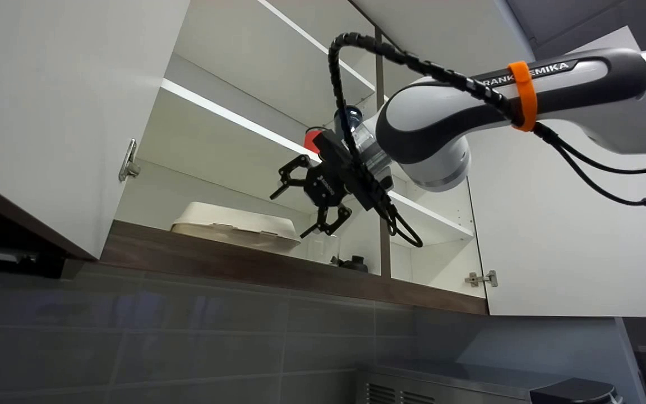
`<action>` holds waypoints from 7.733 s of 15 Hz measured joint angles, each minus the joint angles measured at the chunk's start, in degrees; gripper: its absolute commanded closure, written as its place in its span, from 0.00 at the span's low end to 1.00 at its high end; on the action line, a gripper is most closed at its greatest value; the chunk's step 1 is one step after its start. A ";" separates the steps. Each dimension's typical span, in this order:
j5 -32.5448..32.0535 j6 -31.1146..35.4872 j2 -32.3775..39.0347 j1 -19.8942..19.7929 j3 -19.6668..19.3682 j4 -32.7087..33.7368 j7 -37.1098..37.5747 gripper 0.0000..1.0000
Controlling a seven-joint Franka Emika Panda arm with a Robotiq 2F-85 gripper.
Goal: Put the carton box on the counter top
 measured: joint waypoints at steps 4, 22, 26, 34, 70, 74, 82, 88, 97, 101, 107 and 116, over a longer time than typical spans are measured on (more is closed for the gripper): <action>-3.77 -1.01 2.01 -0.05 -0.53 2.30 1.16 0.00; -6.88 -12.84 6.95 3.77 -3.92 10.82 3.19 0.00; -7.00 -12.86 7.89 4.27 -4.44 11.73 6.38 0.00; -7.06 -12.85 10.08 5.52 -5.60 13.86 18.10 0.00; -4.92 -6.12 14.62 4.58 -5.57 21.21 30.22 1.00; -2.41 -5.33 14.22 3.86 -5.76 21.09 30.22 1.00; 0.06 -4.05 14.14 3.55 -6.02 20.80 31.25 1.00; 1.05 -0.99 14.29 3.55 -6.02 20.30 32.99 0.67; 1.04 -0.85 14.29 3.62 -6.06 19.57 35.42 0.01; 0.84 -0.85 14.25 3.68 -6.06 19.57 37.63 0.00; -0.94 -4.36 12.57 3.67 -6.23 19.78 38.45 0.00; -2.62 -16.06 10.65 3.76 -6.27 20.95 38.09 0.00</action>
